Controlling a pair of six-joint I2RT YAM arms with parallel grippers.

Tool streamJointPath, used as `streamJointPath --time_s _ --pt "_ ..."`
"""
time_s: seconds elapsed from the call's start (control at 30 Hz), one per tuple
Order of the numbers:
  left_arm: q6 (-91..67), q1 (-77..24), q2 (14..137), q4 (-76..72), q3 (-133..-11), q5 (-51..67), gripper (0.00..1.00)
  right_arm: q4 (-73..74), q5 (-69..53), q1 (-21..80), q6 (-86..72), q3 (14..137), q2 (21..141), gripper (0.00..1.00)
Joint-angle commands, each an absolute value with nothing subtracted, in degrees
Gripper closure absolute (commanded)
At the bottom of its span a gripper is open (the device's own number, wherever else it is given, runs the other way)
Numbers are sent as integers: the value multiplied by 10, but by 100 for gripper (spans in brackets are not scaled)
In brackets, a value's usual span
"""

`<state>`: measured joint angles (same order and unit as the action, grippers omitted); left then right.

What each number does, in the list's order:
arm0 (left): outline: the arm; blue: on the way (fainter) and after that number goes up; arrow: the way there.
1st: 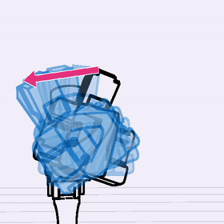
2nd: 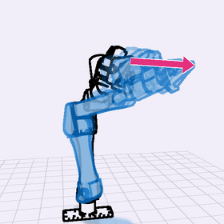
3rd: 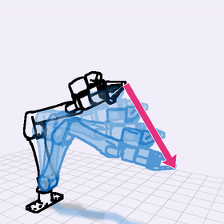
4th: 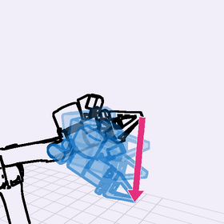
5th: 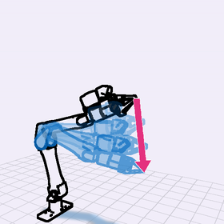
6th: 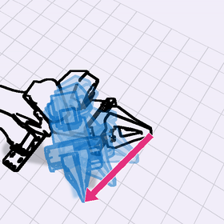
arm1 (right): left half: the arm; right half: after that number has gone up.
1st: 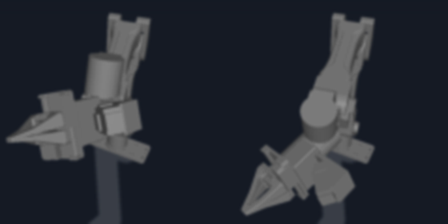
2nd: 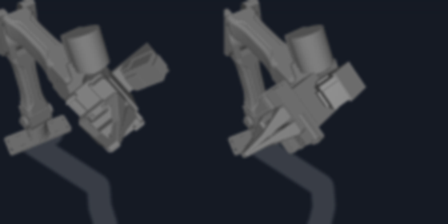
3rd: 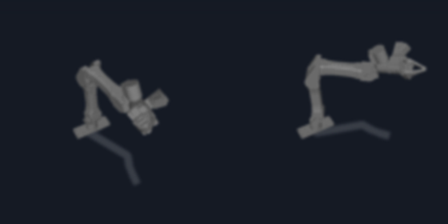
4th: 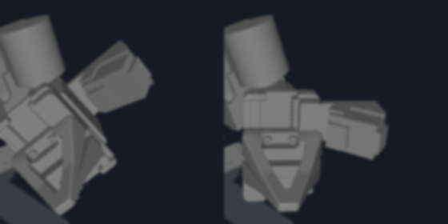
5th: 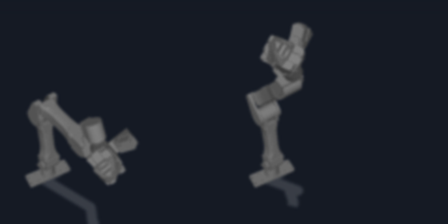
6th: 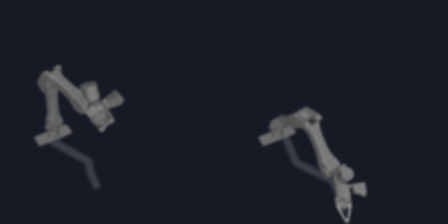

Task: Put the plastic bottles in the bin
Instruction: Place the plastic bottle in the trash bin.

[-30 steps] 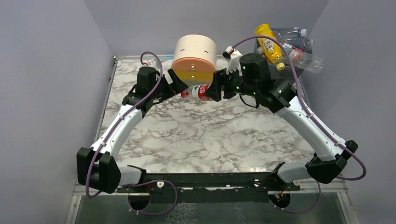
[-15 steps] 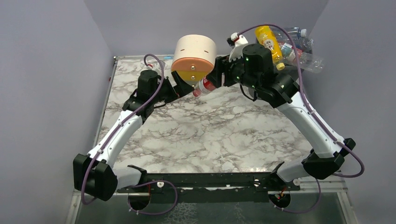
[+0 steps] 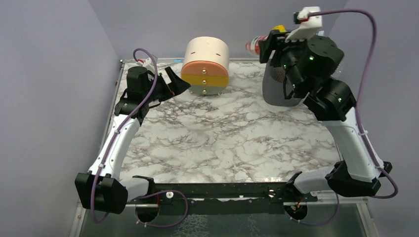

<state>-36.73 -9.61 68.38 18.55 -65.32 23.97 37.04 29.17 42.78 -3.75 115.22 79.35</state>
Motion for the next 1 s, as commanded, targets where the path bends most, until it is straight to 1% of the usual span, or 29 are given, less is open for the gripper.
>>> streamJointPath --time_s 0.0,0.17,0.3,0.4,0.67,0.77,0.87,0.97 --pt "-347 -85 689 181 -658 290 1 215 447 429 53 1129 733 43" --pt "-346 -79 705 167 -649 304 1 -2 538 429 194 1069 695 43" --pt "-346 -76 717 158 -647 314 1 -141 571 429 336 1086 730 43" --pt "-350 -76 720 150 -644 321 1 -183 575 428 407 1127 775 43" --pt "-352 -76 709 147 -635 325 1 -83 535 401 415 1326 915 43" --pt "-350 -76 704 153 -634 328 1 -60 525 378 410 1362 957 44" --pt "-346 -73 695 159 -631 329 1 3 497 337 336 1367 977 44" --pt "-341 -71 685 167 -627 332 1 130 451 284 225 1378 987 45"
